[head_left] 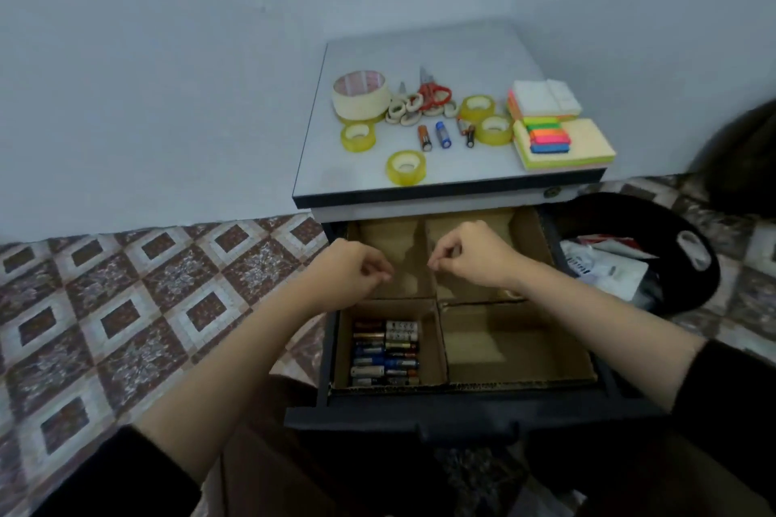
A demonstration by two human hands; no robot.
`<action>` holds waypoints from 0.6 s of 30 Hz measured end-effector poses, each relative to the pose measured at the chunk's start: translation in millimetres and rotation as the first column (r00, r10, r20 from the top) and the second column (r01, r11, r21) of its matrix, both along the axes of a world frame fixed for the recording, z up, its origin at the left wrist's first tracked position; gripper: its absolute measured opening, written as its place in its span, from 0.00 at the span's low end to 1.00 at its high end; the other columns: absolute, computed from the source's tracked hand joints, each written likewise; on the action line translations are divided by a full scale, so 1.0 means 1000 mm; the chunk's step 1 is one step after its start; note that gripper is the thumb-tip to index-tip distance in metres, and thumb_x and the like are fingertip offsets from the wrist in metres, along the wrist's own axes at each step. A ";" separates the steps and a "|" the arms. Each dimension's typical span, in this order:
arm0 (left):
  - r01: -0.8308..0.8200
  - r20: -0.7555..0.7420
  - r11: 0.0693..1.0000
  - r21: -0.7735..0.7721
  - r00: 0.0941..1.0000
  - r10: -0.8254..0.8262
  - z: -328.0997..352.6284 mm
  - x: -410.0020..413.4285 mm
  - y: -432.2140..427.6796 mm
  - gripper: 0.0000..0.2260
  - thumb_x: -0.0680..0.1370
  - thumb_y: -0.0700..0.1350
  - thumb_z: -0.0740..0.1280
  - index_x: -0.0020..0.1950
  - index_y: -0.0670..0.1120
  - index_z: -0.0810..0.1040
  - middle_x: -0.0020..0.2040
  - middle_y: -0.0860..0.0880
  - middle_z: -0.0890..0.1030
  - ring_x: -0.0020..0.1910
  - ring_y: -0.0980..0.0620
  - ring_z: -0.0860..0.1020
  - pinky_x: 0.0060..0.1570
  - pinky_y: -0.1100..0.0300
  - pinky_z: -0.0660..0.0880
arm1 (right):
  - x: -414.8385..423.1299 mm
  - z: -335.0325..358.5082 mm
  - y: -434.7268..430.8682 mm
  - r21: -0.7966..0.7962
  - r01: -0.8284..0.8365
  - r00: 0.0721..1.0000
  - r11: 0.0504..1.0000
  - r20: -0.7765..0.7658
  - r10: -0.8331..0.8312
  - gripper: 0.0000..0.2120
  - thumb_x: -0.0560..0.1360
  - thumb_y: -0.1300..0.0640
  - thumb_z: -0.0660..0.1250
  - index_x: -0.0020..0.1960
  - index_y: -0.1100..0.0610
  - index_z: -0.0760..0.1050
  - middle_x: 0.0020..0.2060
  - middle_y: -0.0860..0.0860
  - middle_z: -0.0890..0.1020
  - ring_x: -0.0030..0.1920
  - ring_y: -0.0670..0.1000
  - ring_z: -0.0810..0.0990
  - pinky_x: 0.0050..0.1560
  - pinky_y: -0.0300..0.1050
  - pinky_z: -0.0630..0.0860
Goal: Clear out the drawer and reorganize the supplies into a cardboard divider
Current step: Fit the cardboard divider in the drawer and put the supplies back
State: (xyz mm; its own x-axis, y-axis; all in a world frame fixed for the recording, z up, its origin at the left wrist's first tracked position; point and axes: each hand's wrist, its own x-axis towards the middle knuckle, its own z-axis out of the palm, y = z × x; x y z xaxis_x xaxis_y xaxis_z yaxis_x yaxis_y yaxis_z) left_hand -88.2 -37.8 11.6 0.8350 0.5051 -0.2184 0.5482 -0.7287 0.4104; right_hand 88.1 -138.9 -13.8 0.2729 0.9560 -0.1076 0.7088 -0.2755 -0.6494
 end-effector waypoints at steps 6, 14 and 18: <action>-0.112 0.238 0.993 0.045 0.966 0.098 0.033 0.032 0.022 0.05 0.77 0.45 0.66 0.50 0.48 0.81 0.44 0.54 0.80 0.43 0.60 0.76 0.42 0.72 0.69 | 0.054 0.062 0.008 0.086 0.119 0.989 0.989 0.080 -0.126 0.05 0.73 0.63 0.68 0.44 0.59 0.83 0.42 0.51 0.83 0.44 0.46 0.79 0.46 0.38 0.73; -0.195 0.354 0.973 0.128 0.925 0.139 0.070 0.091 0.062 0.08 0.75 0.41 0.68 0.54 0.42 0.80 0.43 0.52 0.78 0.40 0.55 0.75 0.44 0.65 0.71 | 0.122 0.115 0.042 0.114 0.229 0.918 0.967 0.305 -0.254 0.06 0.69 0.63 0.70 0.45 0.56 0.84 0.41 0.51 0.84 0.36 0.41 0.77 0.45 0.41 0.75; -0.178 0.290 0.977 0.121 0.947 0.136 0.077 0.122 0.077 0.16 0.73 0.42 0.71 0.60 0.41 0.77 0.53 0.45 0.79 0.47 0.52 0.76 0.49 0.64 0.70 | 0.131 0.120 0.057 0.072 0.216 0.913 0.974 0.338 -0.228 0.08 0.70 0.63 0.70 0.48 0.56 0.83 0.47 0.51 0.84 0.45 0.48 0.79 0.46 0.40 0.74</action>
State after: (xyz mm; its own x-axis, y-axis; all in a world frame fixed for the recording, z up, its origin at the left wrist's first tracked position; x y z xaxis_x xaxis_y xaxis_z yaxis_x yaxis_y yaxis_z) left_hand 33.5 39.5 88.8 0.7595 0.6434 0.0955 0.5392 -0.7049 0.4608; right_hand 218.8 -81.5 106.0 0.4931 0.8679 0.0604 0.8122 -0.4345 -0.3892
